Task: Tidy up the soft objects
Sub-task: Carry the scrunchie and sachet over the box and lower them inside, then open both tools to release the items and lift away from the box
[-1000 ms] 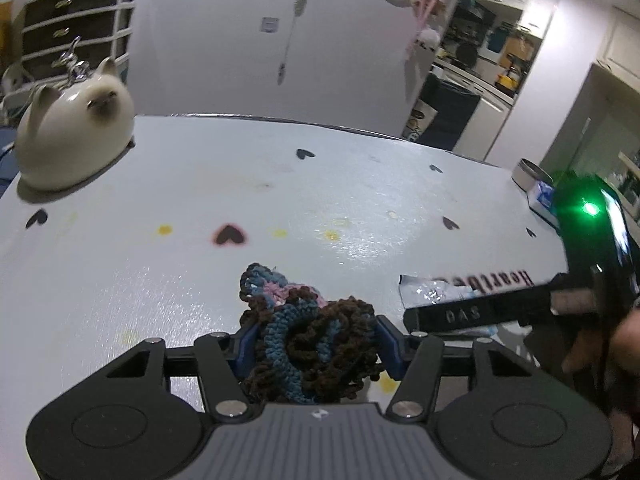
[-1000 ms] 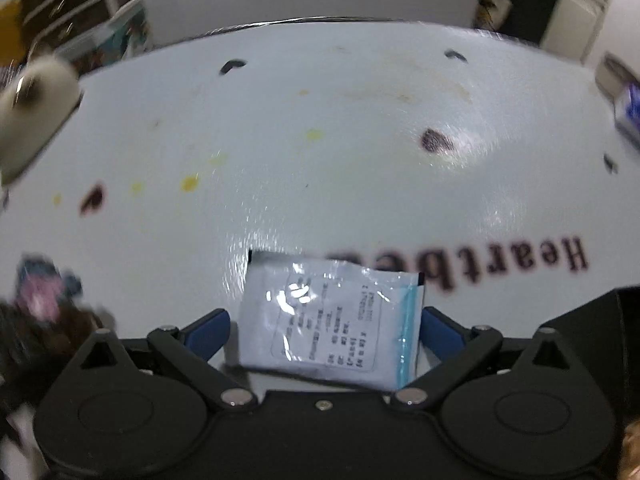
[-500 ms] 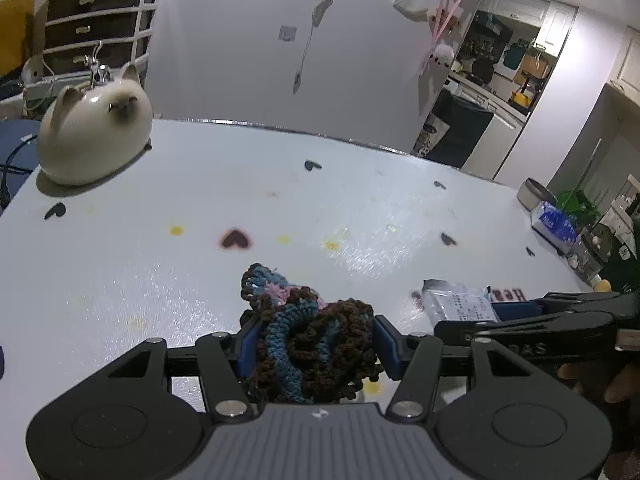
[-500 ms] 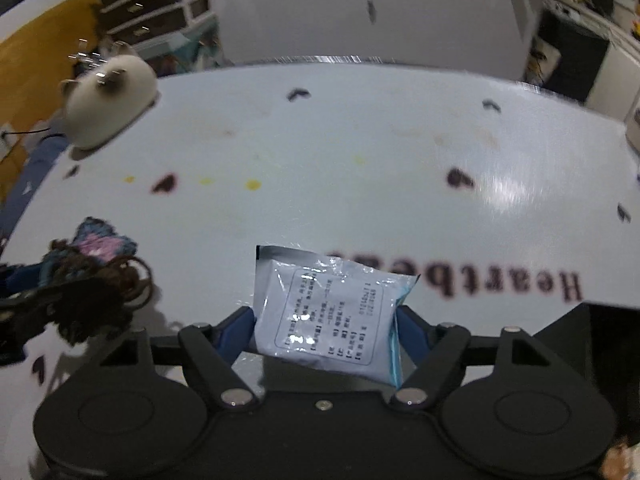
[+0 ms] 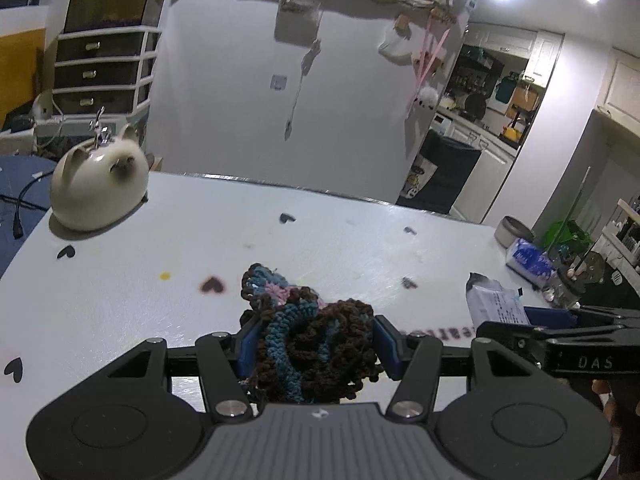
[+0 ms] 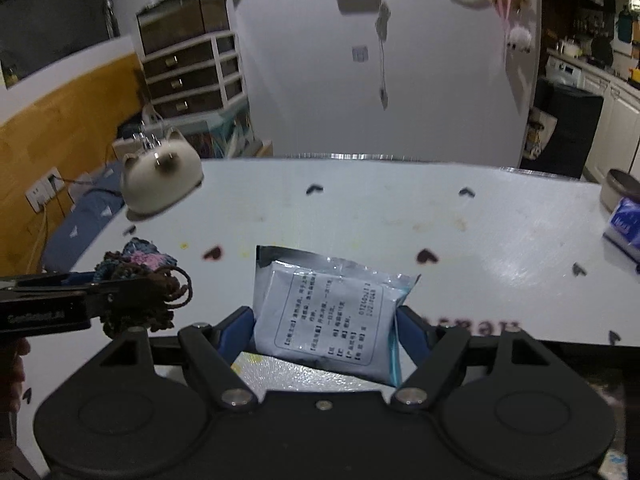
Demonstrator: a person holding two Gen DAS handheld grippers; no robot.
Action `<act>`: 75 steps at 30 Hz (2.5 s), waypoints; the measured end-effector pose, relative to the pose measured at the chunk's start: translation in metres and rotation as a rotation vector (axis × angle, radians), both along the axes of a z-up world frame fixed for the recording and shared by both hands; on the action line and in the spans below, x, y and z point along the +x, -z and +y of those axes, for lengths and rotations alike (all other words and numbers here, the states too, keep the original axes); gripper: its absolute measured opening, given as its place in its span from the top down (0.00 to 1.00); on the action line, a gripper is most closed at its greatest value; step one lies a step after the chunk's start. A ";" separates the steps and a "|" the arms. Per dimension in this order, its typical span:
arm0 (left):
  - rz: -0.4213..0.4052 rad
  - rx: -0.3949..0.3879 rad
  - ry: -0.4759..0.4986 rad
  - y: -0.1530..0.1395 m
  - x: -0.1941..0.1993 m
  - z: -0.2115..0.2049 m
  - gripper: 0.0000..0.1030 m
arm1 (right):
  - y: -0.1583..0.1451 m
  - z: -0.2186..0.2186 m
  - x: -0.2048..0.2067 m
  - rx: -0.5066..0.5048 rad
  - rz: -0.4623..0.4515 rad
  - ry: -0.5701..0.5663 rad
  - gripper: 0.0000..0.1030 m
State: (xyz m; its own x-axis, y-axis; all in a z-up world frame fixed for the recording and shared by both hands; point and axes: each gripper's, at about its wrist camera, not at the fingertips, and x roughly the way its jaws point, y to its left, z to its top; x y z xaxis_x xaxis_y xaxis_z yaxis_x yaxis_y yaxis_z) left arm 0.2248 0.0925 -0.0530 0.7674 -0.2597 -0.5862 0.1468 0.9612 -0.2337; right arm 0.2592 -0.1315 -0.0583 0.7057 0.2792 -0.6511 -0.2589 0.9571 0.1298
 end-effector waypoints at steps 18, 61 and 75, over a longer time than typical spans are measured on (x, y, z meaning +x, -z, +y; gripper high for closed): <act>-0.041 -0.036 0.121 -0.028 -0.030 -0.126 0.44 | -0.025 -0.123 -0.054 0.037 -0.055 0.083 0.24; 0.190 -0.001 0.357 0.030 -0.006 -0.281 0.28 | 0.041 -0.248 0.004 0.095 0.172 0.083 0.12; 0.148 -0.006 0.208 0.012 -0.024 -0.284 0.22 | 0.010 -0.274 -0.023 0.131 0.082 0.022 0.12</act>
State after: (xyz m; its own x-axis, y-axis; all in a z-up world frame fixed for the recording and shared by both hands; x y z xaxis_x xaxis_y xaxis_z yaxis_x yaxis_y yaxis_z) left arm 0.2008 -0.1911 -0.0645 0.6032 -0.4067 -0.6861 0.3047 0.9125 -0.2730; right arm 0.2361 -0.4059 -0.0687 0.6586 0.3510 -0.6656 -0.2217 0.9358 0.2741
